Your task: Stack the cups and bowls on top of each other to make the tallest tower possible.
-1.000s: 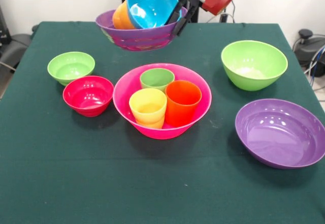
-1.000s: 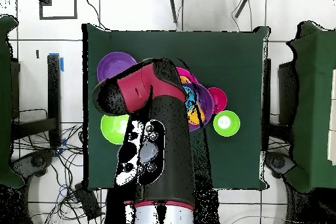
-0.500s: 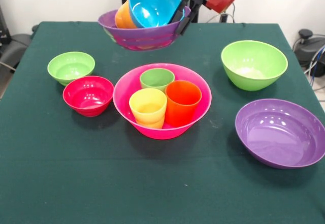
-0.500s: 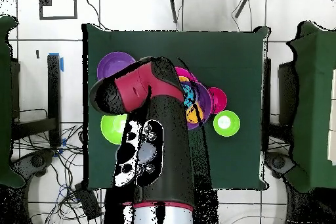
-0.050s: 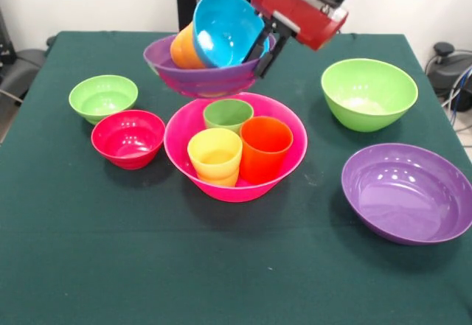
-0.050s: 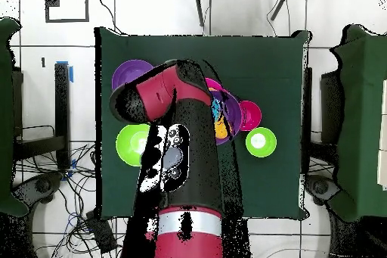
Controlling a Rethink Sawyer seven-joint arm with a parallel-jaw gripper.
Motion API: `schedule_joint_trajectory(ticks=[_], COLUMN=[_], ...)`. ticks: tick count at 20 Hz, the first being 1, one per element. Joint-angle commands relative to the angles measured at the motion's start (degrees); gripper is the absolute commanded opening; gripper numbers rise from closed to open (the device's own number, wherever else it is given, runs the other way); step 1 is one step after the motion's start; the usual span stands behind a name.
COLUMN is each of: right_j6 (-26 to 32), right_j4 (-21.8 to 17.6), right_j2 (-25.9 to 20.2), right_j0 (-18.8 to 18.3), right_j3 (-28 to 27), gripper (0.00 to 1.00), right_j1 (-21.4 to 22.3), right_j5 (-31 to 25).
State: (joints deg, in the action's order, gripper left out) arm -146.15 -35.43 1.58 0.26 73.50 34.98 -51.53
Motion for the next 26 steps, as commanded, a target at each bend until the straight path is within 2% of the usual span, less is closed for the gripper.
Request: schedule_joint_trajectory(ticks=[1, 3, 11, 17, 21, 26], right_j6=[4.82, 3.66, 6.8, 5.09, 4.85, 3.8], right_j4=[0.89, 1.4, 2.21, 2.12, 1.71, 3.38], right_j2=[-5.07, -4.67, -4.49, -3.25, -2.93, -3.7], right_j0=[0.33, 0.69, 1.18, 2.87, 3.1, 2.52], right_j3=[-4.62, -4.49, -6.34, -8.25, -7.99, -7.19], gripper=[0.0, 0.0, 0.0, 0.0, 0.0, 0.0], right_j1=[-5.93, -6.1, -5.77, -6.84, -7.32, -8.38], right_j5=[-2.76, -2.71, -6.68, -8.36, -6.22, -4.73])
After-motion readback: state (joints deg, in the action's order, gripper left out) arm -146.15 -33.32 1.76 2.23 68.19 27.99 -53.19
